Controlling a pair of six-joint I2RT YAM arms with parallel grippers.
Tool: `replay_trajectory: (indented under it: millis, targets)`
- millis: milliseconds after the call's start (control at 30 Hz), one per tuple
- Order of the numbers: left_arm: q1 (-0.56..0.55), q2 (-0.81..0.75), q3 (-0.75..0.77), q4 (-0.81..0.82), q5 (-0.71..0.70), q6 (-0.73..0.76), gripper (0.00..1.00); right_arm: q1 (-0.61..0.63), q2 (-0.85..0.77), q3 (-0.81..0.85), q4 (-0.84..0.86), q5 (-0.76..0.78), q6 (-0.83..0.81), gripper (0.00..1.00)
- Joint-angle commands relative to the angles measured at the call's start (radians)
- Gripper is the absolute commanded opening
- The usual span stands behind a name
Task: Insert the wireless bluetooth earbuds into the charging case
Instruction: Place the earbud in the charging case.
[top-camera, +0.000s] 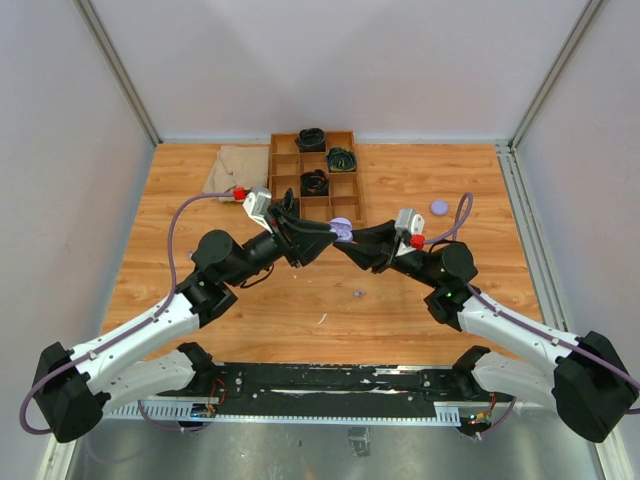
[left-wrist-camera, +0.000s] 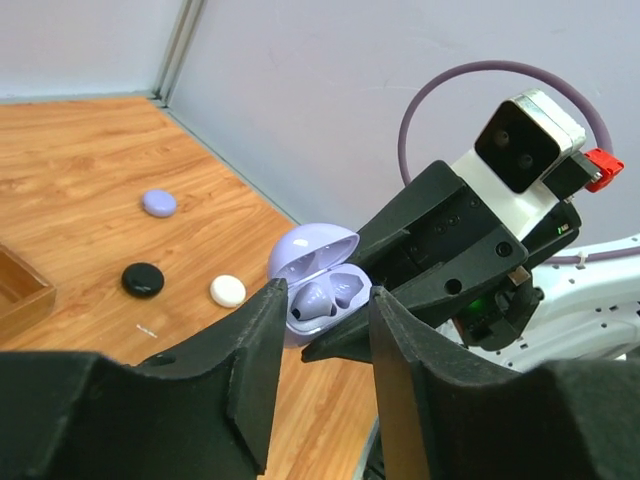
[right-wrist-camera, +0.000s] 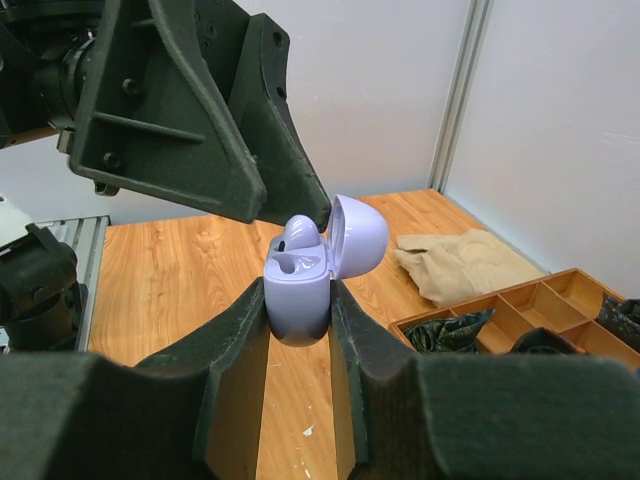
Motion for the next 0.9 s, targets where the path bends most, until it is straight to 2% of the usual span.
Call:
replay_trajectory:
  millis: [0, 267, 733, 867]
  targets:
    - [-0.009, -0.03, 0.003, -0.06, -0.055, 0.018, 0.48, 0.015, -0.019, 0.01, 0.076, 0.005, 0.005, 0.11]
    - [-0.009, -0.077, 0.054, -0.222, -0.165, 0.066, 0.64, 0.014, -0.019, -0.025, 0.069, 0.038, -0.027, 0.11]
    - [-0.005, -0.09, 0.14, -0.581, -0.447, 0.144, 0.79, 0.013, -0.052, -0.132, 0.024, 0.138, -0.154, 0.11]
    - [0.043, -0.067, 0.149, -0.688, -0.497, 0.132, 0.8, 0.013, -0.068, -0.18, 0.029, 0.157, -0.187, 0.11]
